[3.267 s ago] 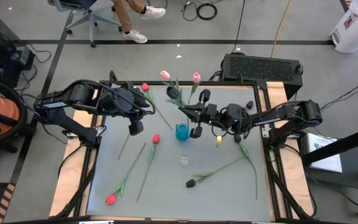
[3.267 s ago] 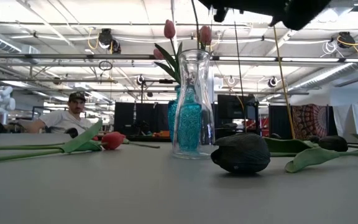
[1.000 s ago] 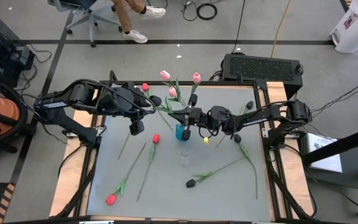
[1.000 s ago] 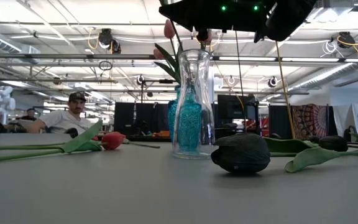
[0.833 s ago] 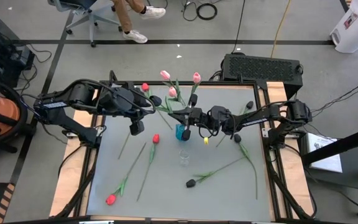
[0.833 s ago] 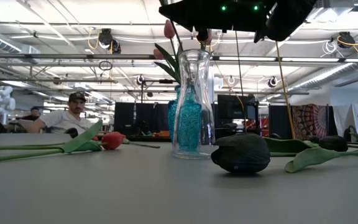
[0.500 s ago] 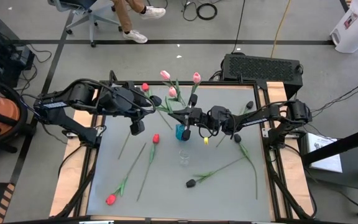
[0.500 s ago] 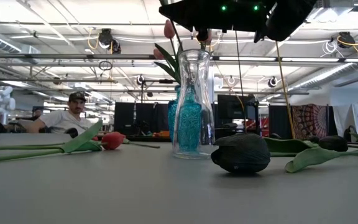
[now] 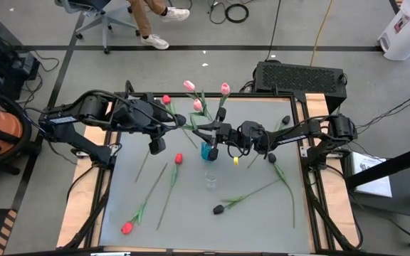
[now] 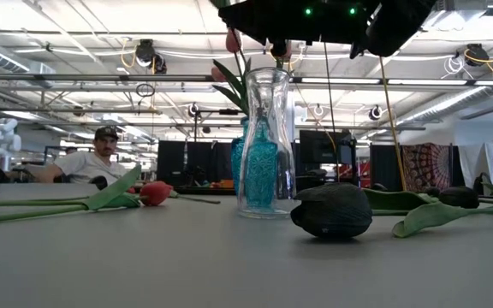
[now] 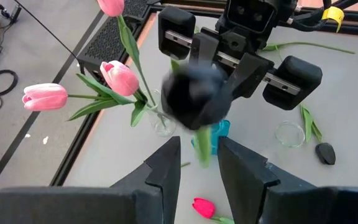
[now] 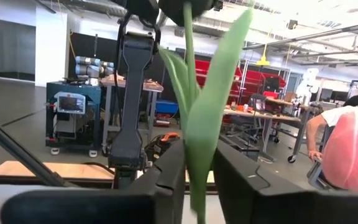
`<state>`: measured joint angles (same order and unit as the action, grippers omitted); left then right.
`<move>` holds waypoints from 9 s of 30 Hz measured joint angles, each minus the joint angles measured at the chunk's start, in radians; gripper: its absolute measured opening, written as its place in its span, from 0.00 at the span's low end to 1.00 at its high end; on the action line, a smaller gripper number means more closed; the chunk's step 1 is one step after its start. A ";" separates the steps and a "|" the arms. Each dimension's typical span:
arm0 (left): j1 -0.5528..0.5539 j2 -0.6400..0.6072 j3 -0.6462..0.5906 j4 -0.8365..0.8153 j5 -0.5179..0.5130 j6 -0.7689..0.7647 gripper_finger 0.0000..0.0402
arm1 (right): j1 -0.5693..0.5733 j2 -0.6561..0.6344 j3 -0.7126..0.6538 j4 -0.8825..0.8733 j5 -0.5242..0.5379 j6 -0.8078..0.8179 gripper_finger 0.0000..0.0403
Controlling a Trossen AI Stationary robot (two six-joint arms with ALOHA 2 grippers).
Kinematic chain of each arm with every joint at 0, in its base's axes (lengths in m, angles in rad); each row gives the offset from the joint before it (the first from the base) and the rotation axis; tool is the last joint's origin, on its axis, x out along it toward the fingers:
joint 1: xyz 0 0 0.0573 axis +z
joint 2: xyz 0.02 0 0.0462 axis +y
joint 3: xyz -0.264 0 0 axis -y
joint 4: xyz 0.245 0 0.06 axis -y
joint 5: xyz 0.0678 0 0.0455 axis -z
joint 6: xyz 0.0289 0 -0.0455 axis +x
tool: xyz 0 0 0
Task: Sort flowers into vase by color
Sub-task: Put the bottom left black tulip into the blue vase, then put the bottom right black tulip into the blue vase
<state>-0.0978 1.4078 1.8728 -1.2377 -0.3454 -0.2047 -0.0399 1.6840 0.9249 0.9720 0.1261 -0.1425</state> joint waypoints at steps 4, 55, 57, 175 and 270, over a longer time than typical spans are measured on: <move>-0.001 0.000 0.000 0.000 0.000 0.000 0.28 | 0.001 0.000 0.000 -0.030 0.000 0.000 0.23; -0.001 0.000 0.000 -0.001 0.000 0.026 0.28 | 0.068 -0.244 0.000 -0.230 0.004 0.148 0.48; -0.001 0.000 0.000 -0.001 0.000 0.039 0.28 | 0.068 -0.272 0.000 -0.248 0.004 0.163 0.48; -0.001 0.000 0.000 0.055 0.027 0.054 0.28 | 0.352 -0.446 -0.006 -2.229 -0.093 1.388 0.48; -0.001 0.000 0.000 0.055 0.027 0.027 0.28 | 0.351 -0.446 -0.369 -1.811 -0.233 1.547 0.01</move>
<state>-0.0990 1.4076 1.8725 -1.1826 -0.3183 -0.1776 0.3115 1.2377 0.5560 -0.8387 -0.1070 1.4048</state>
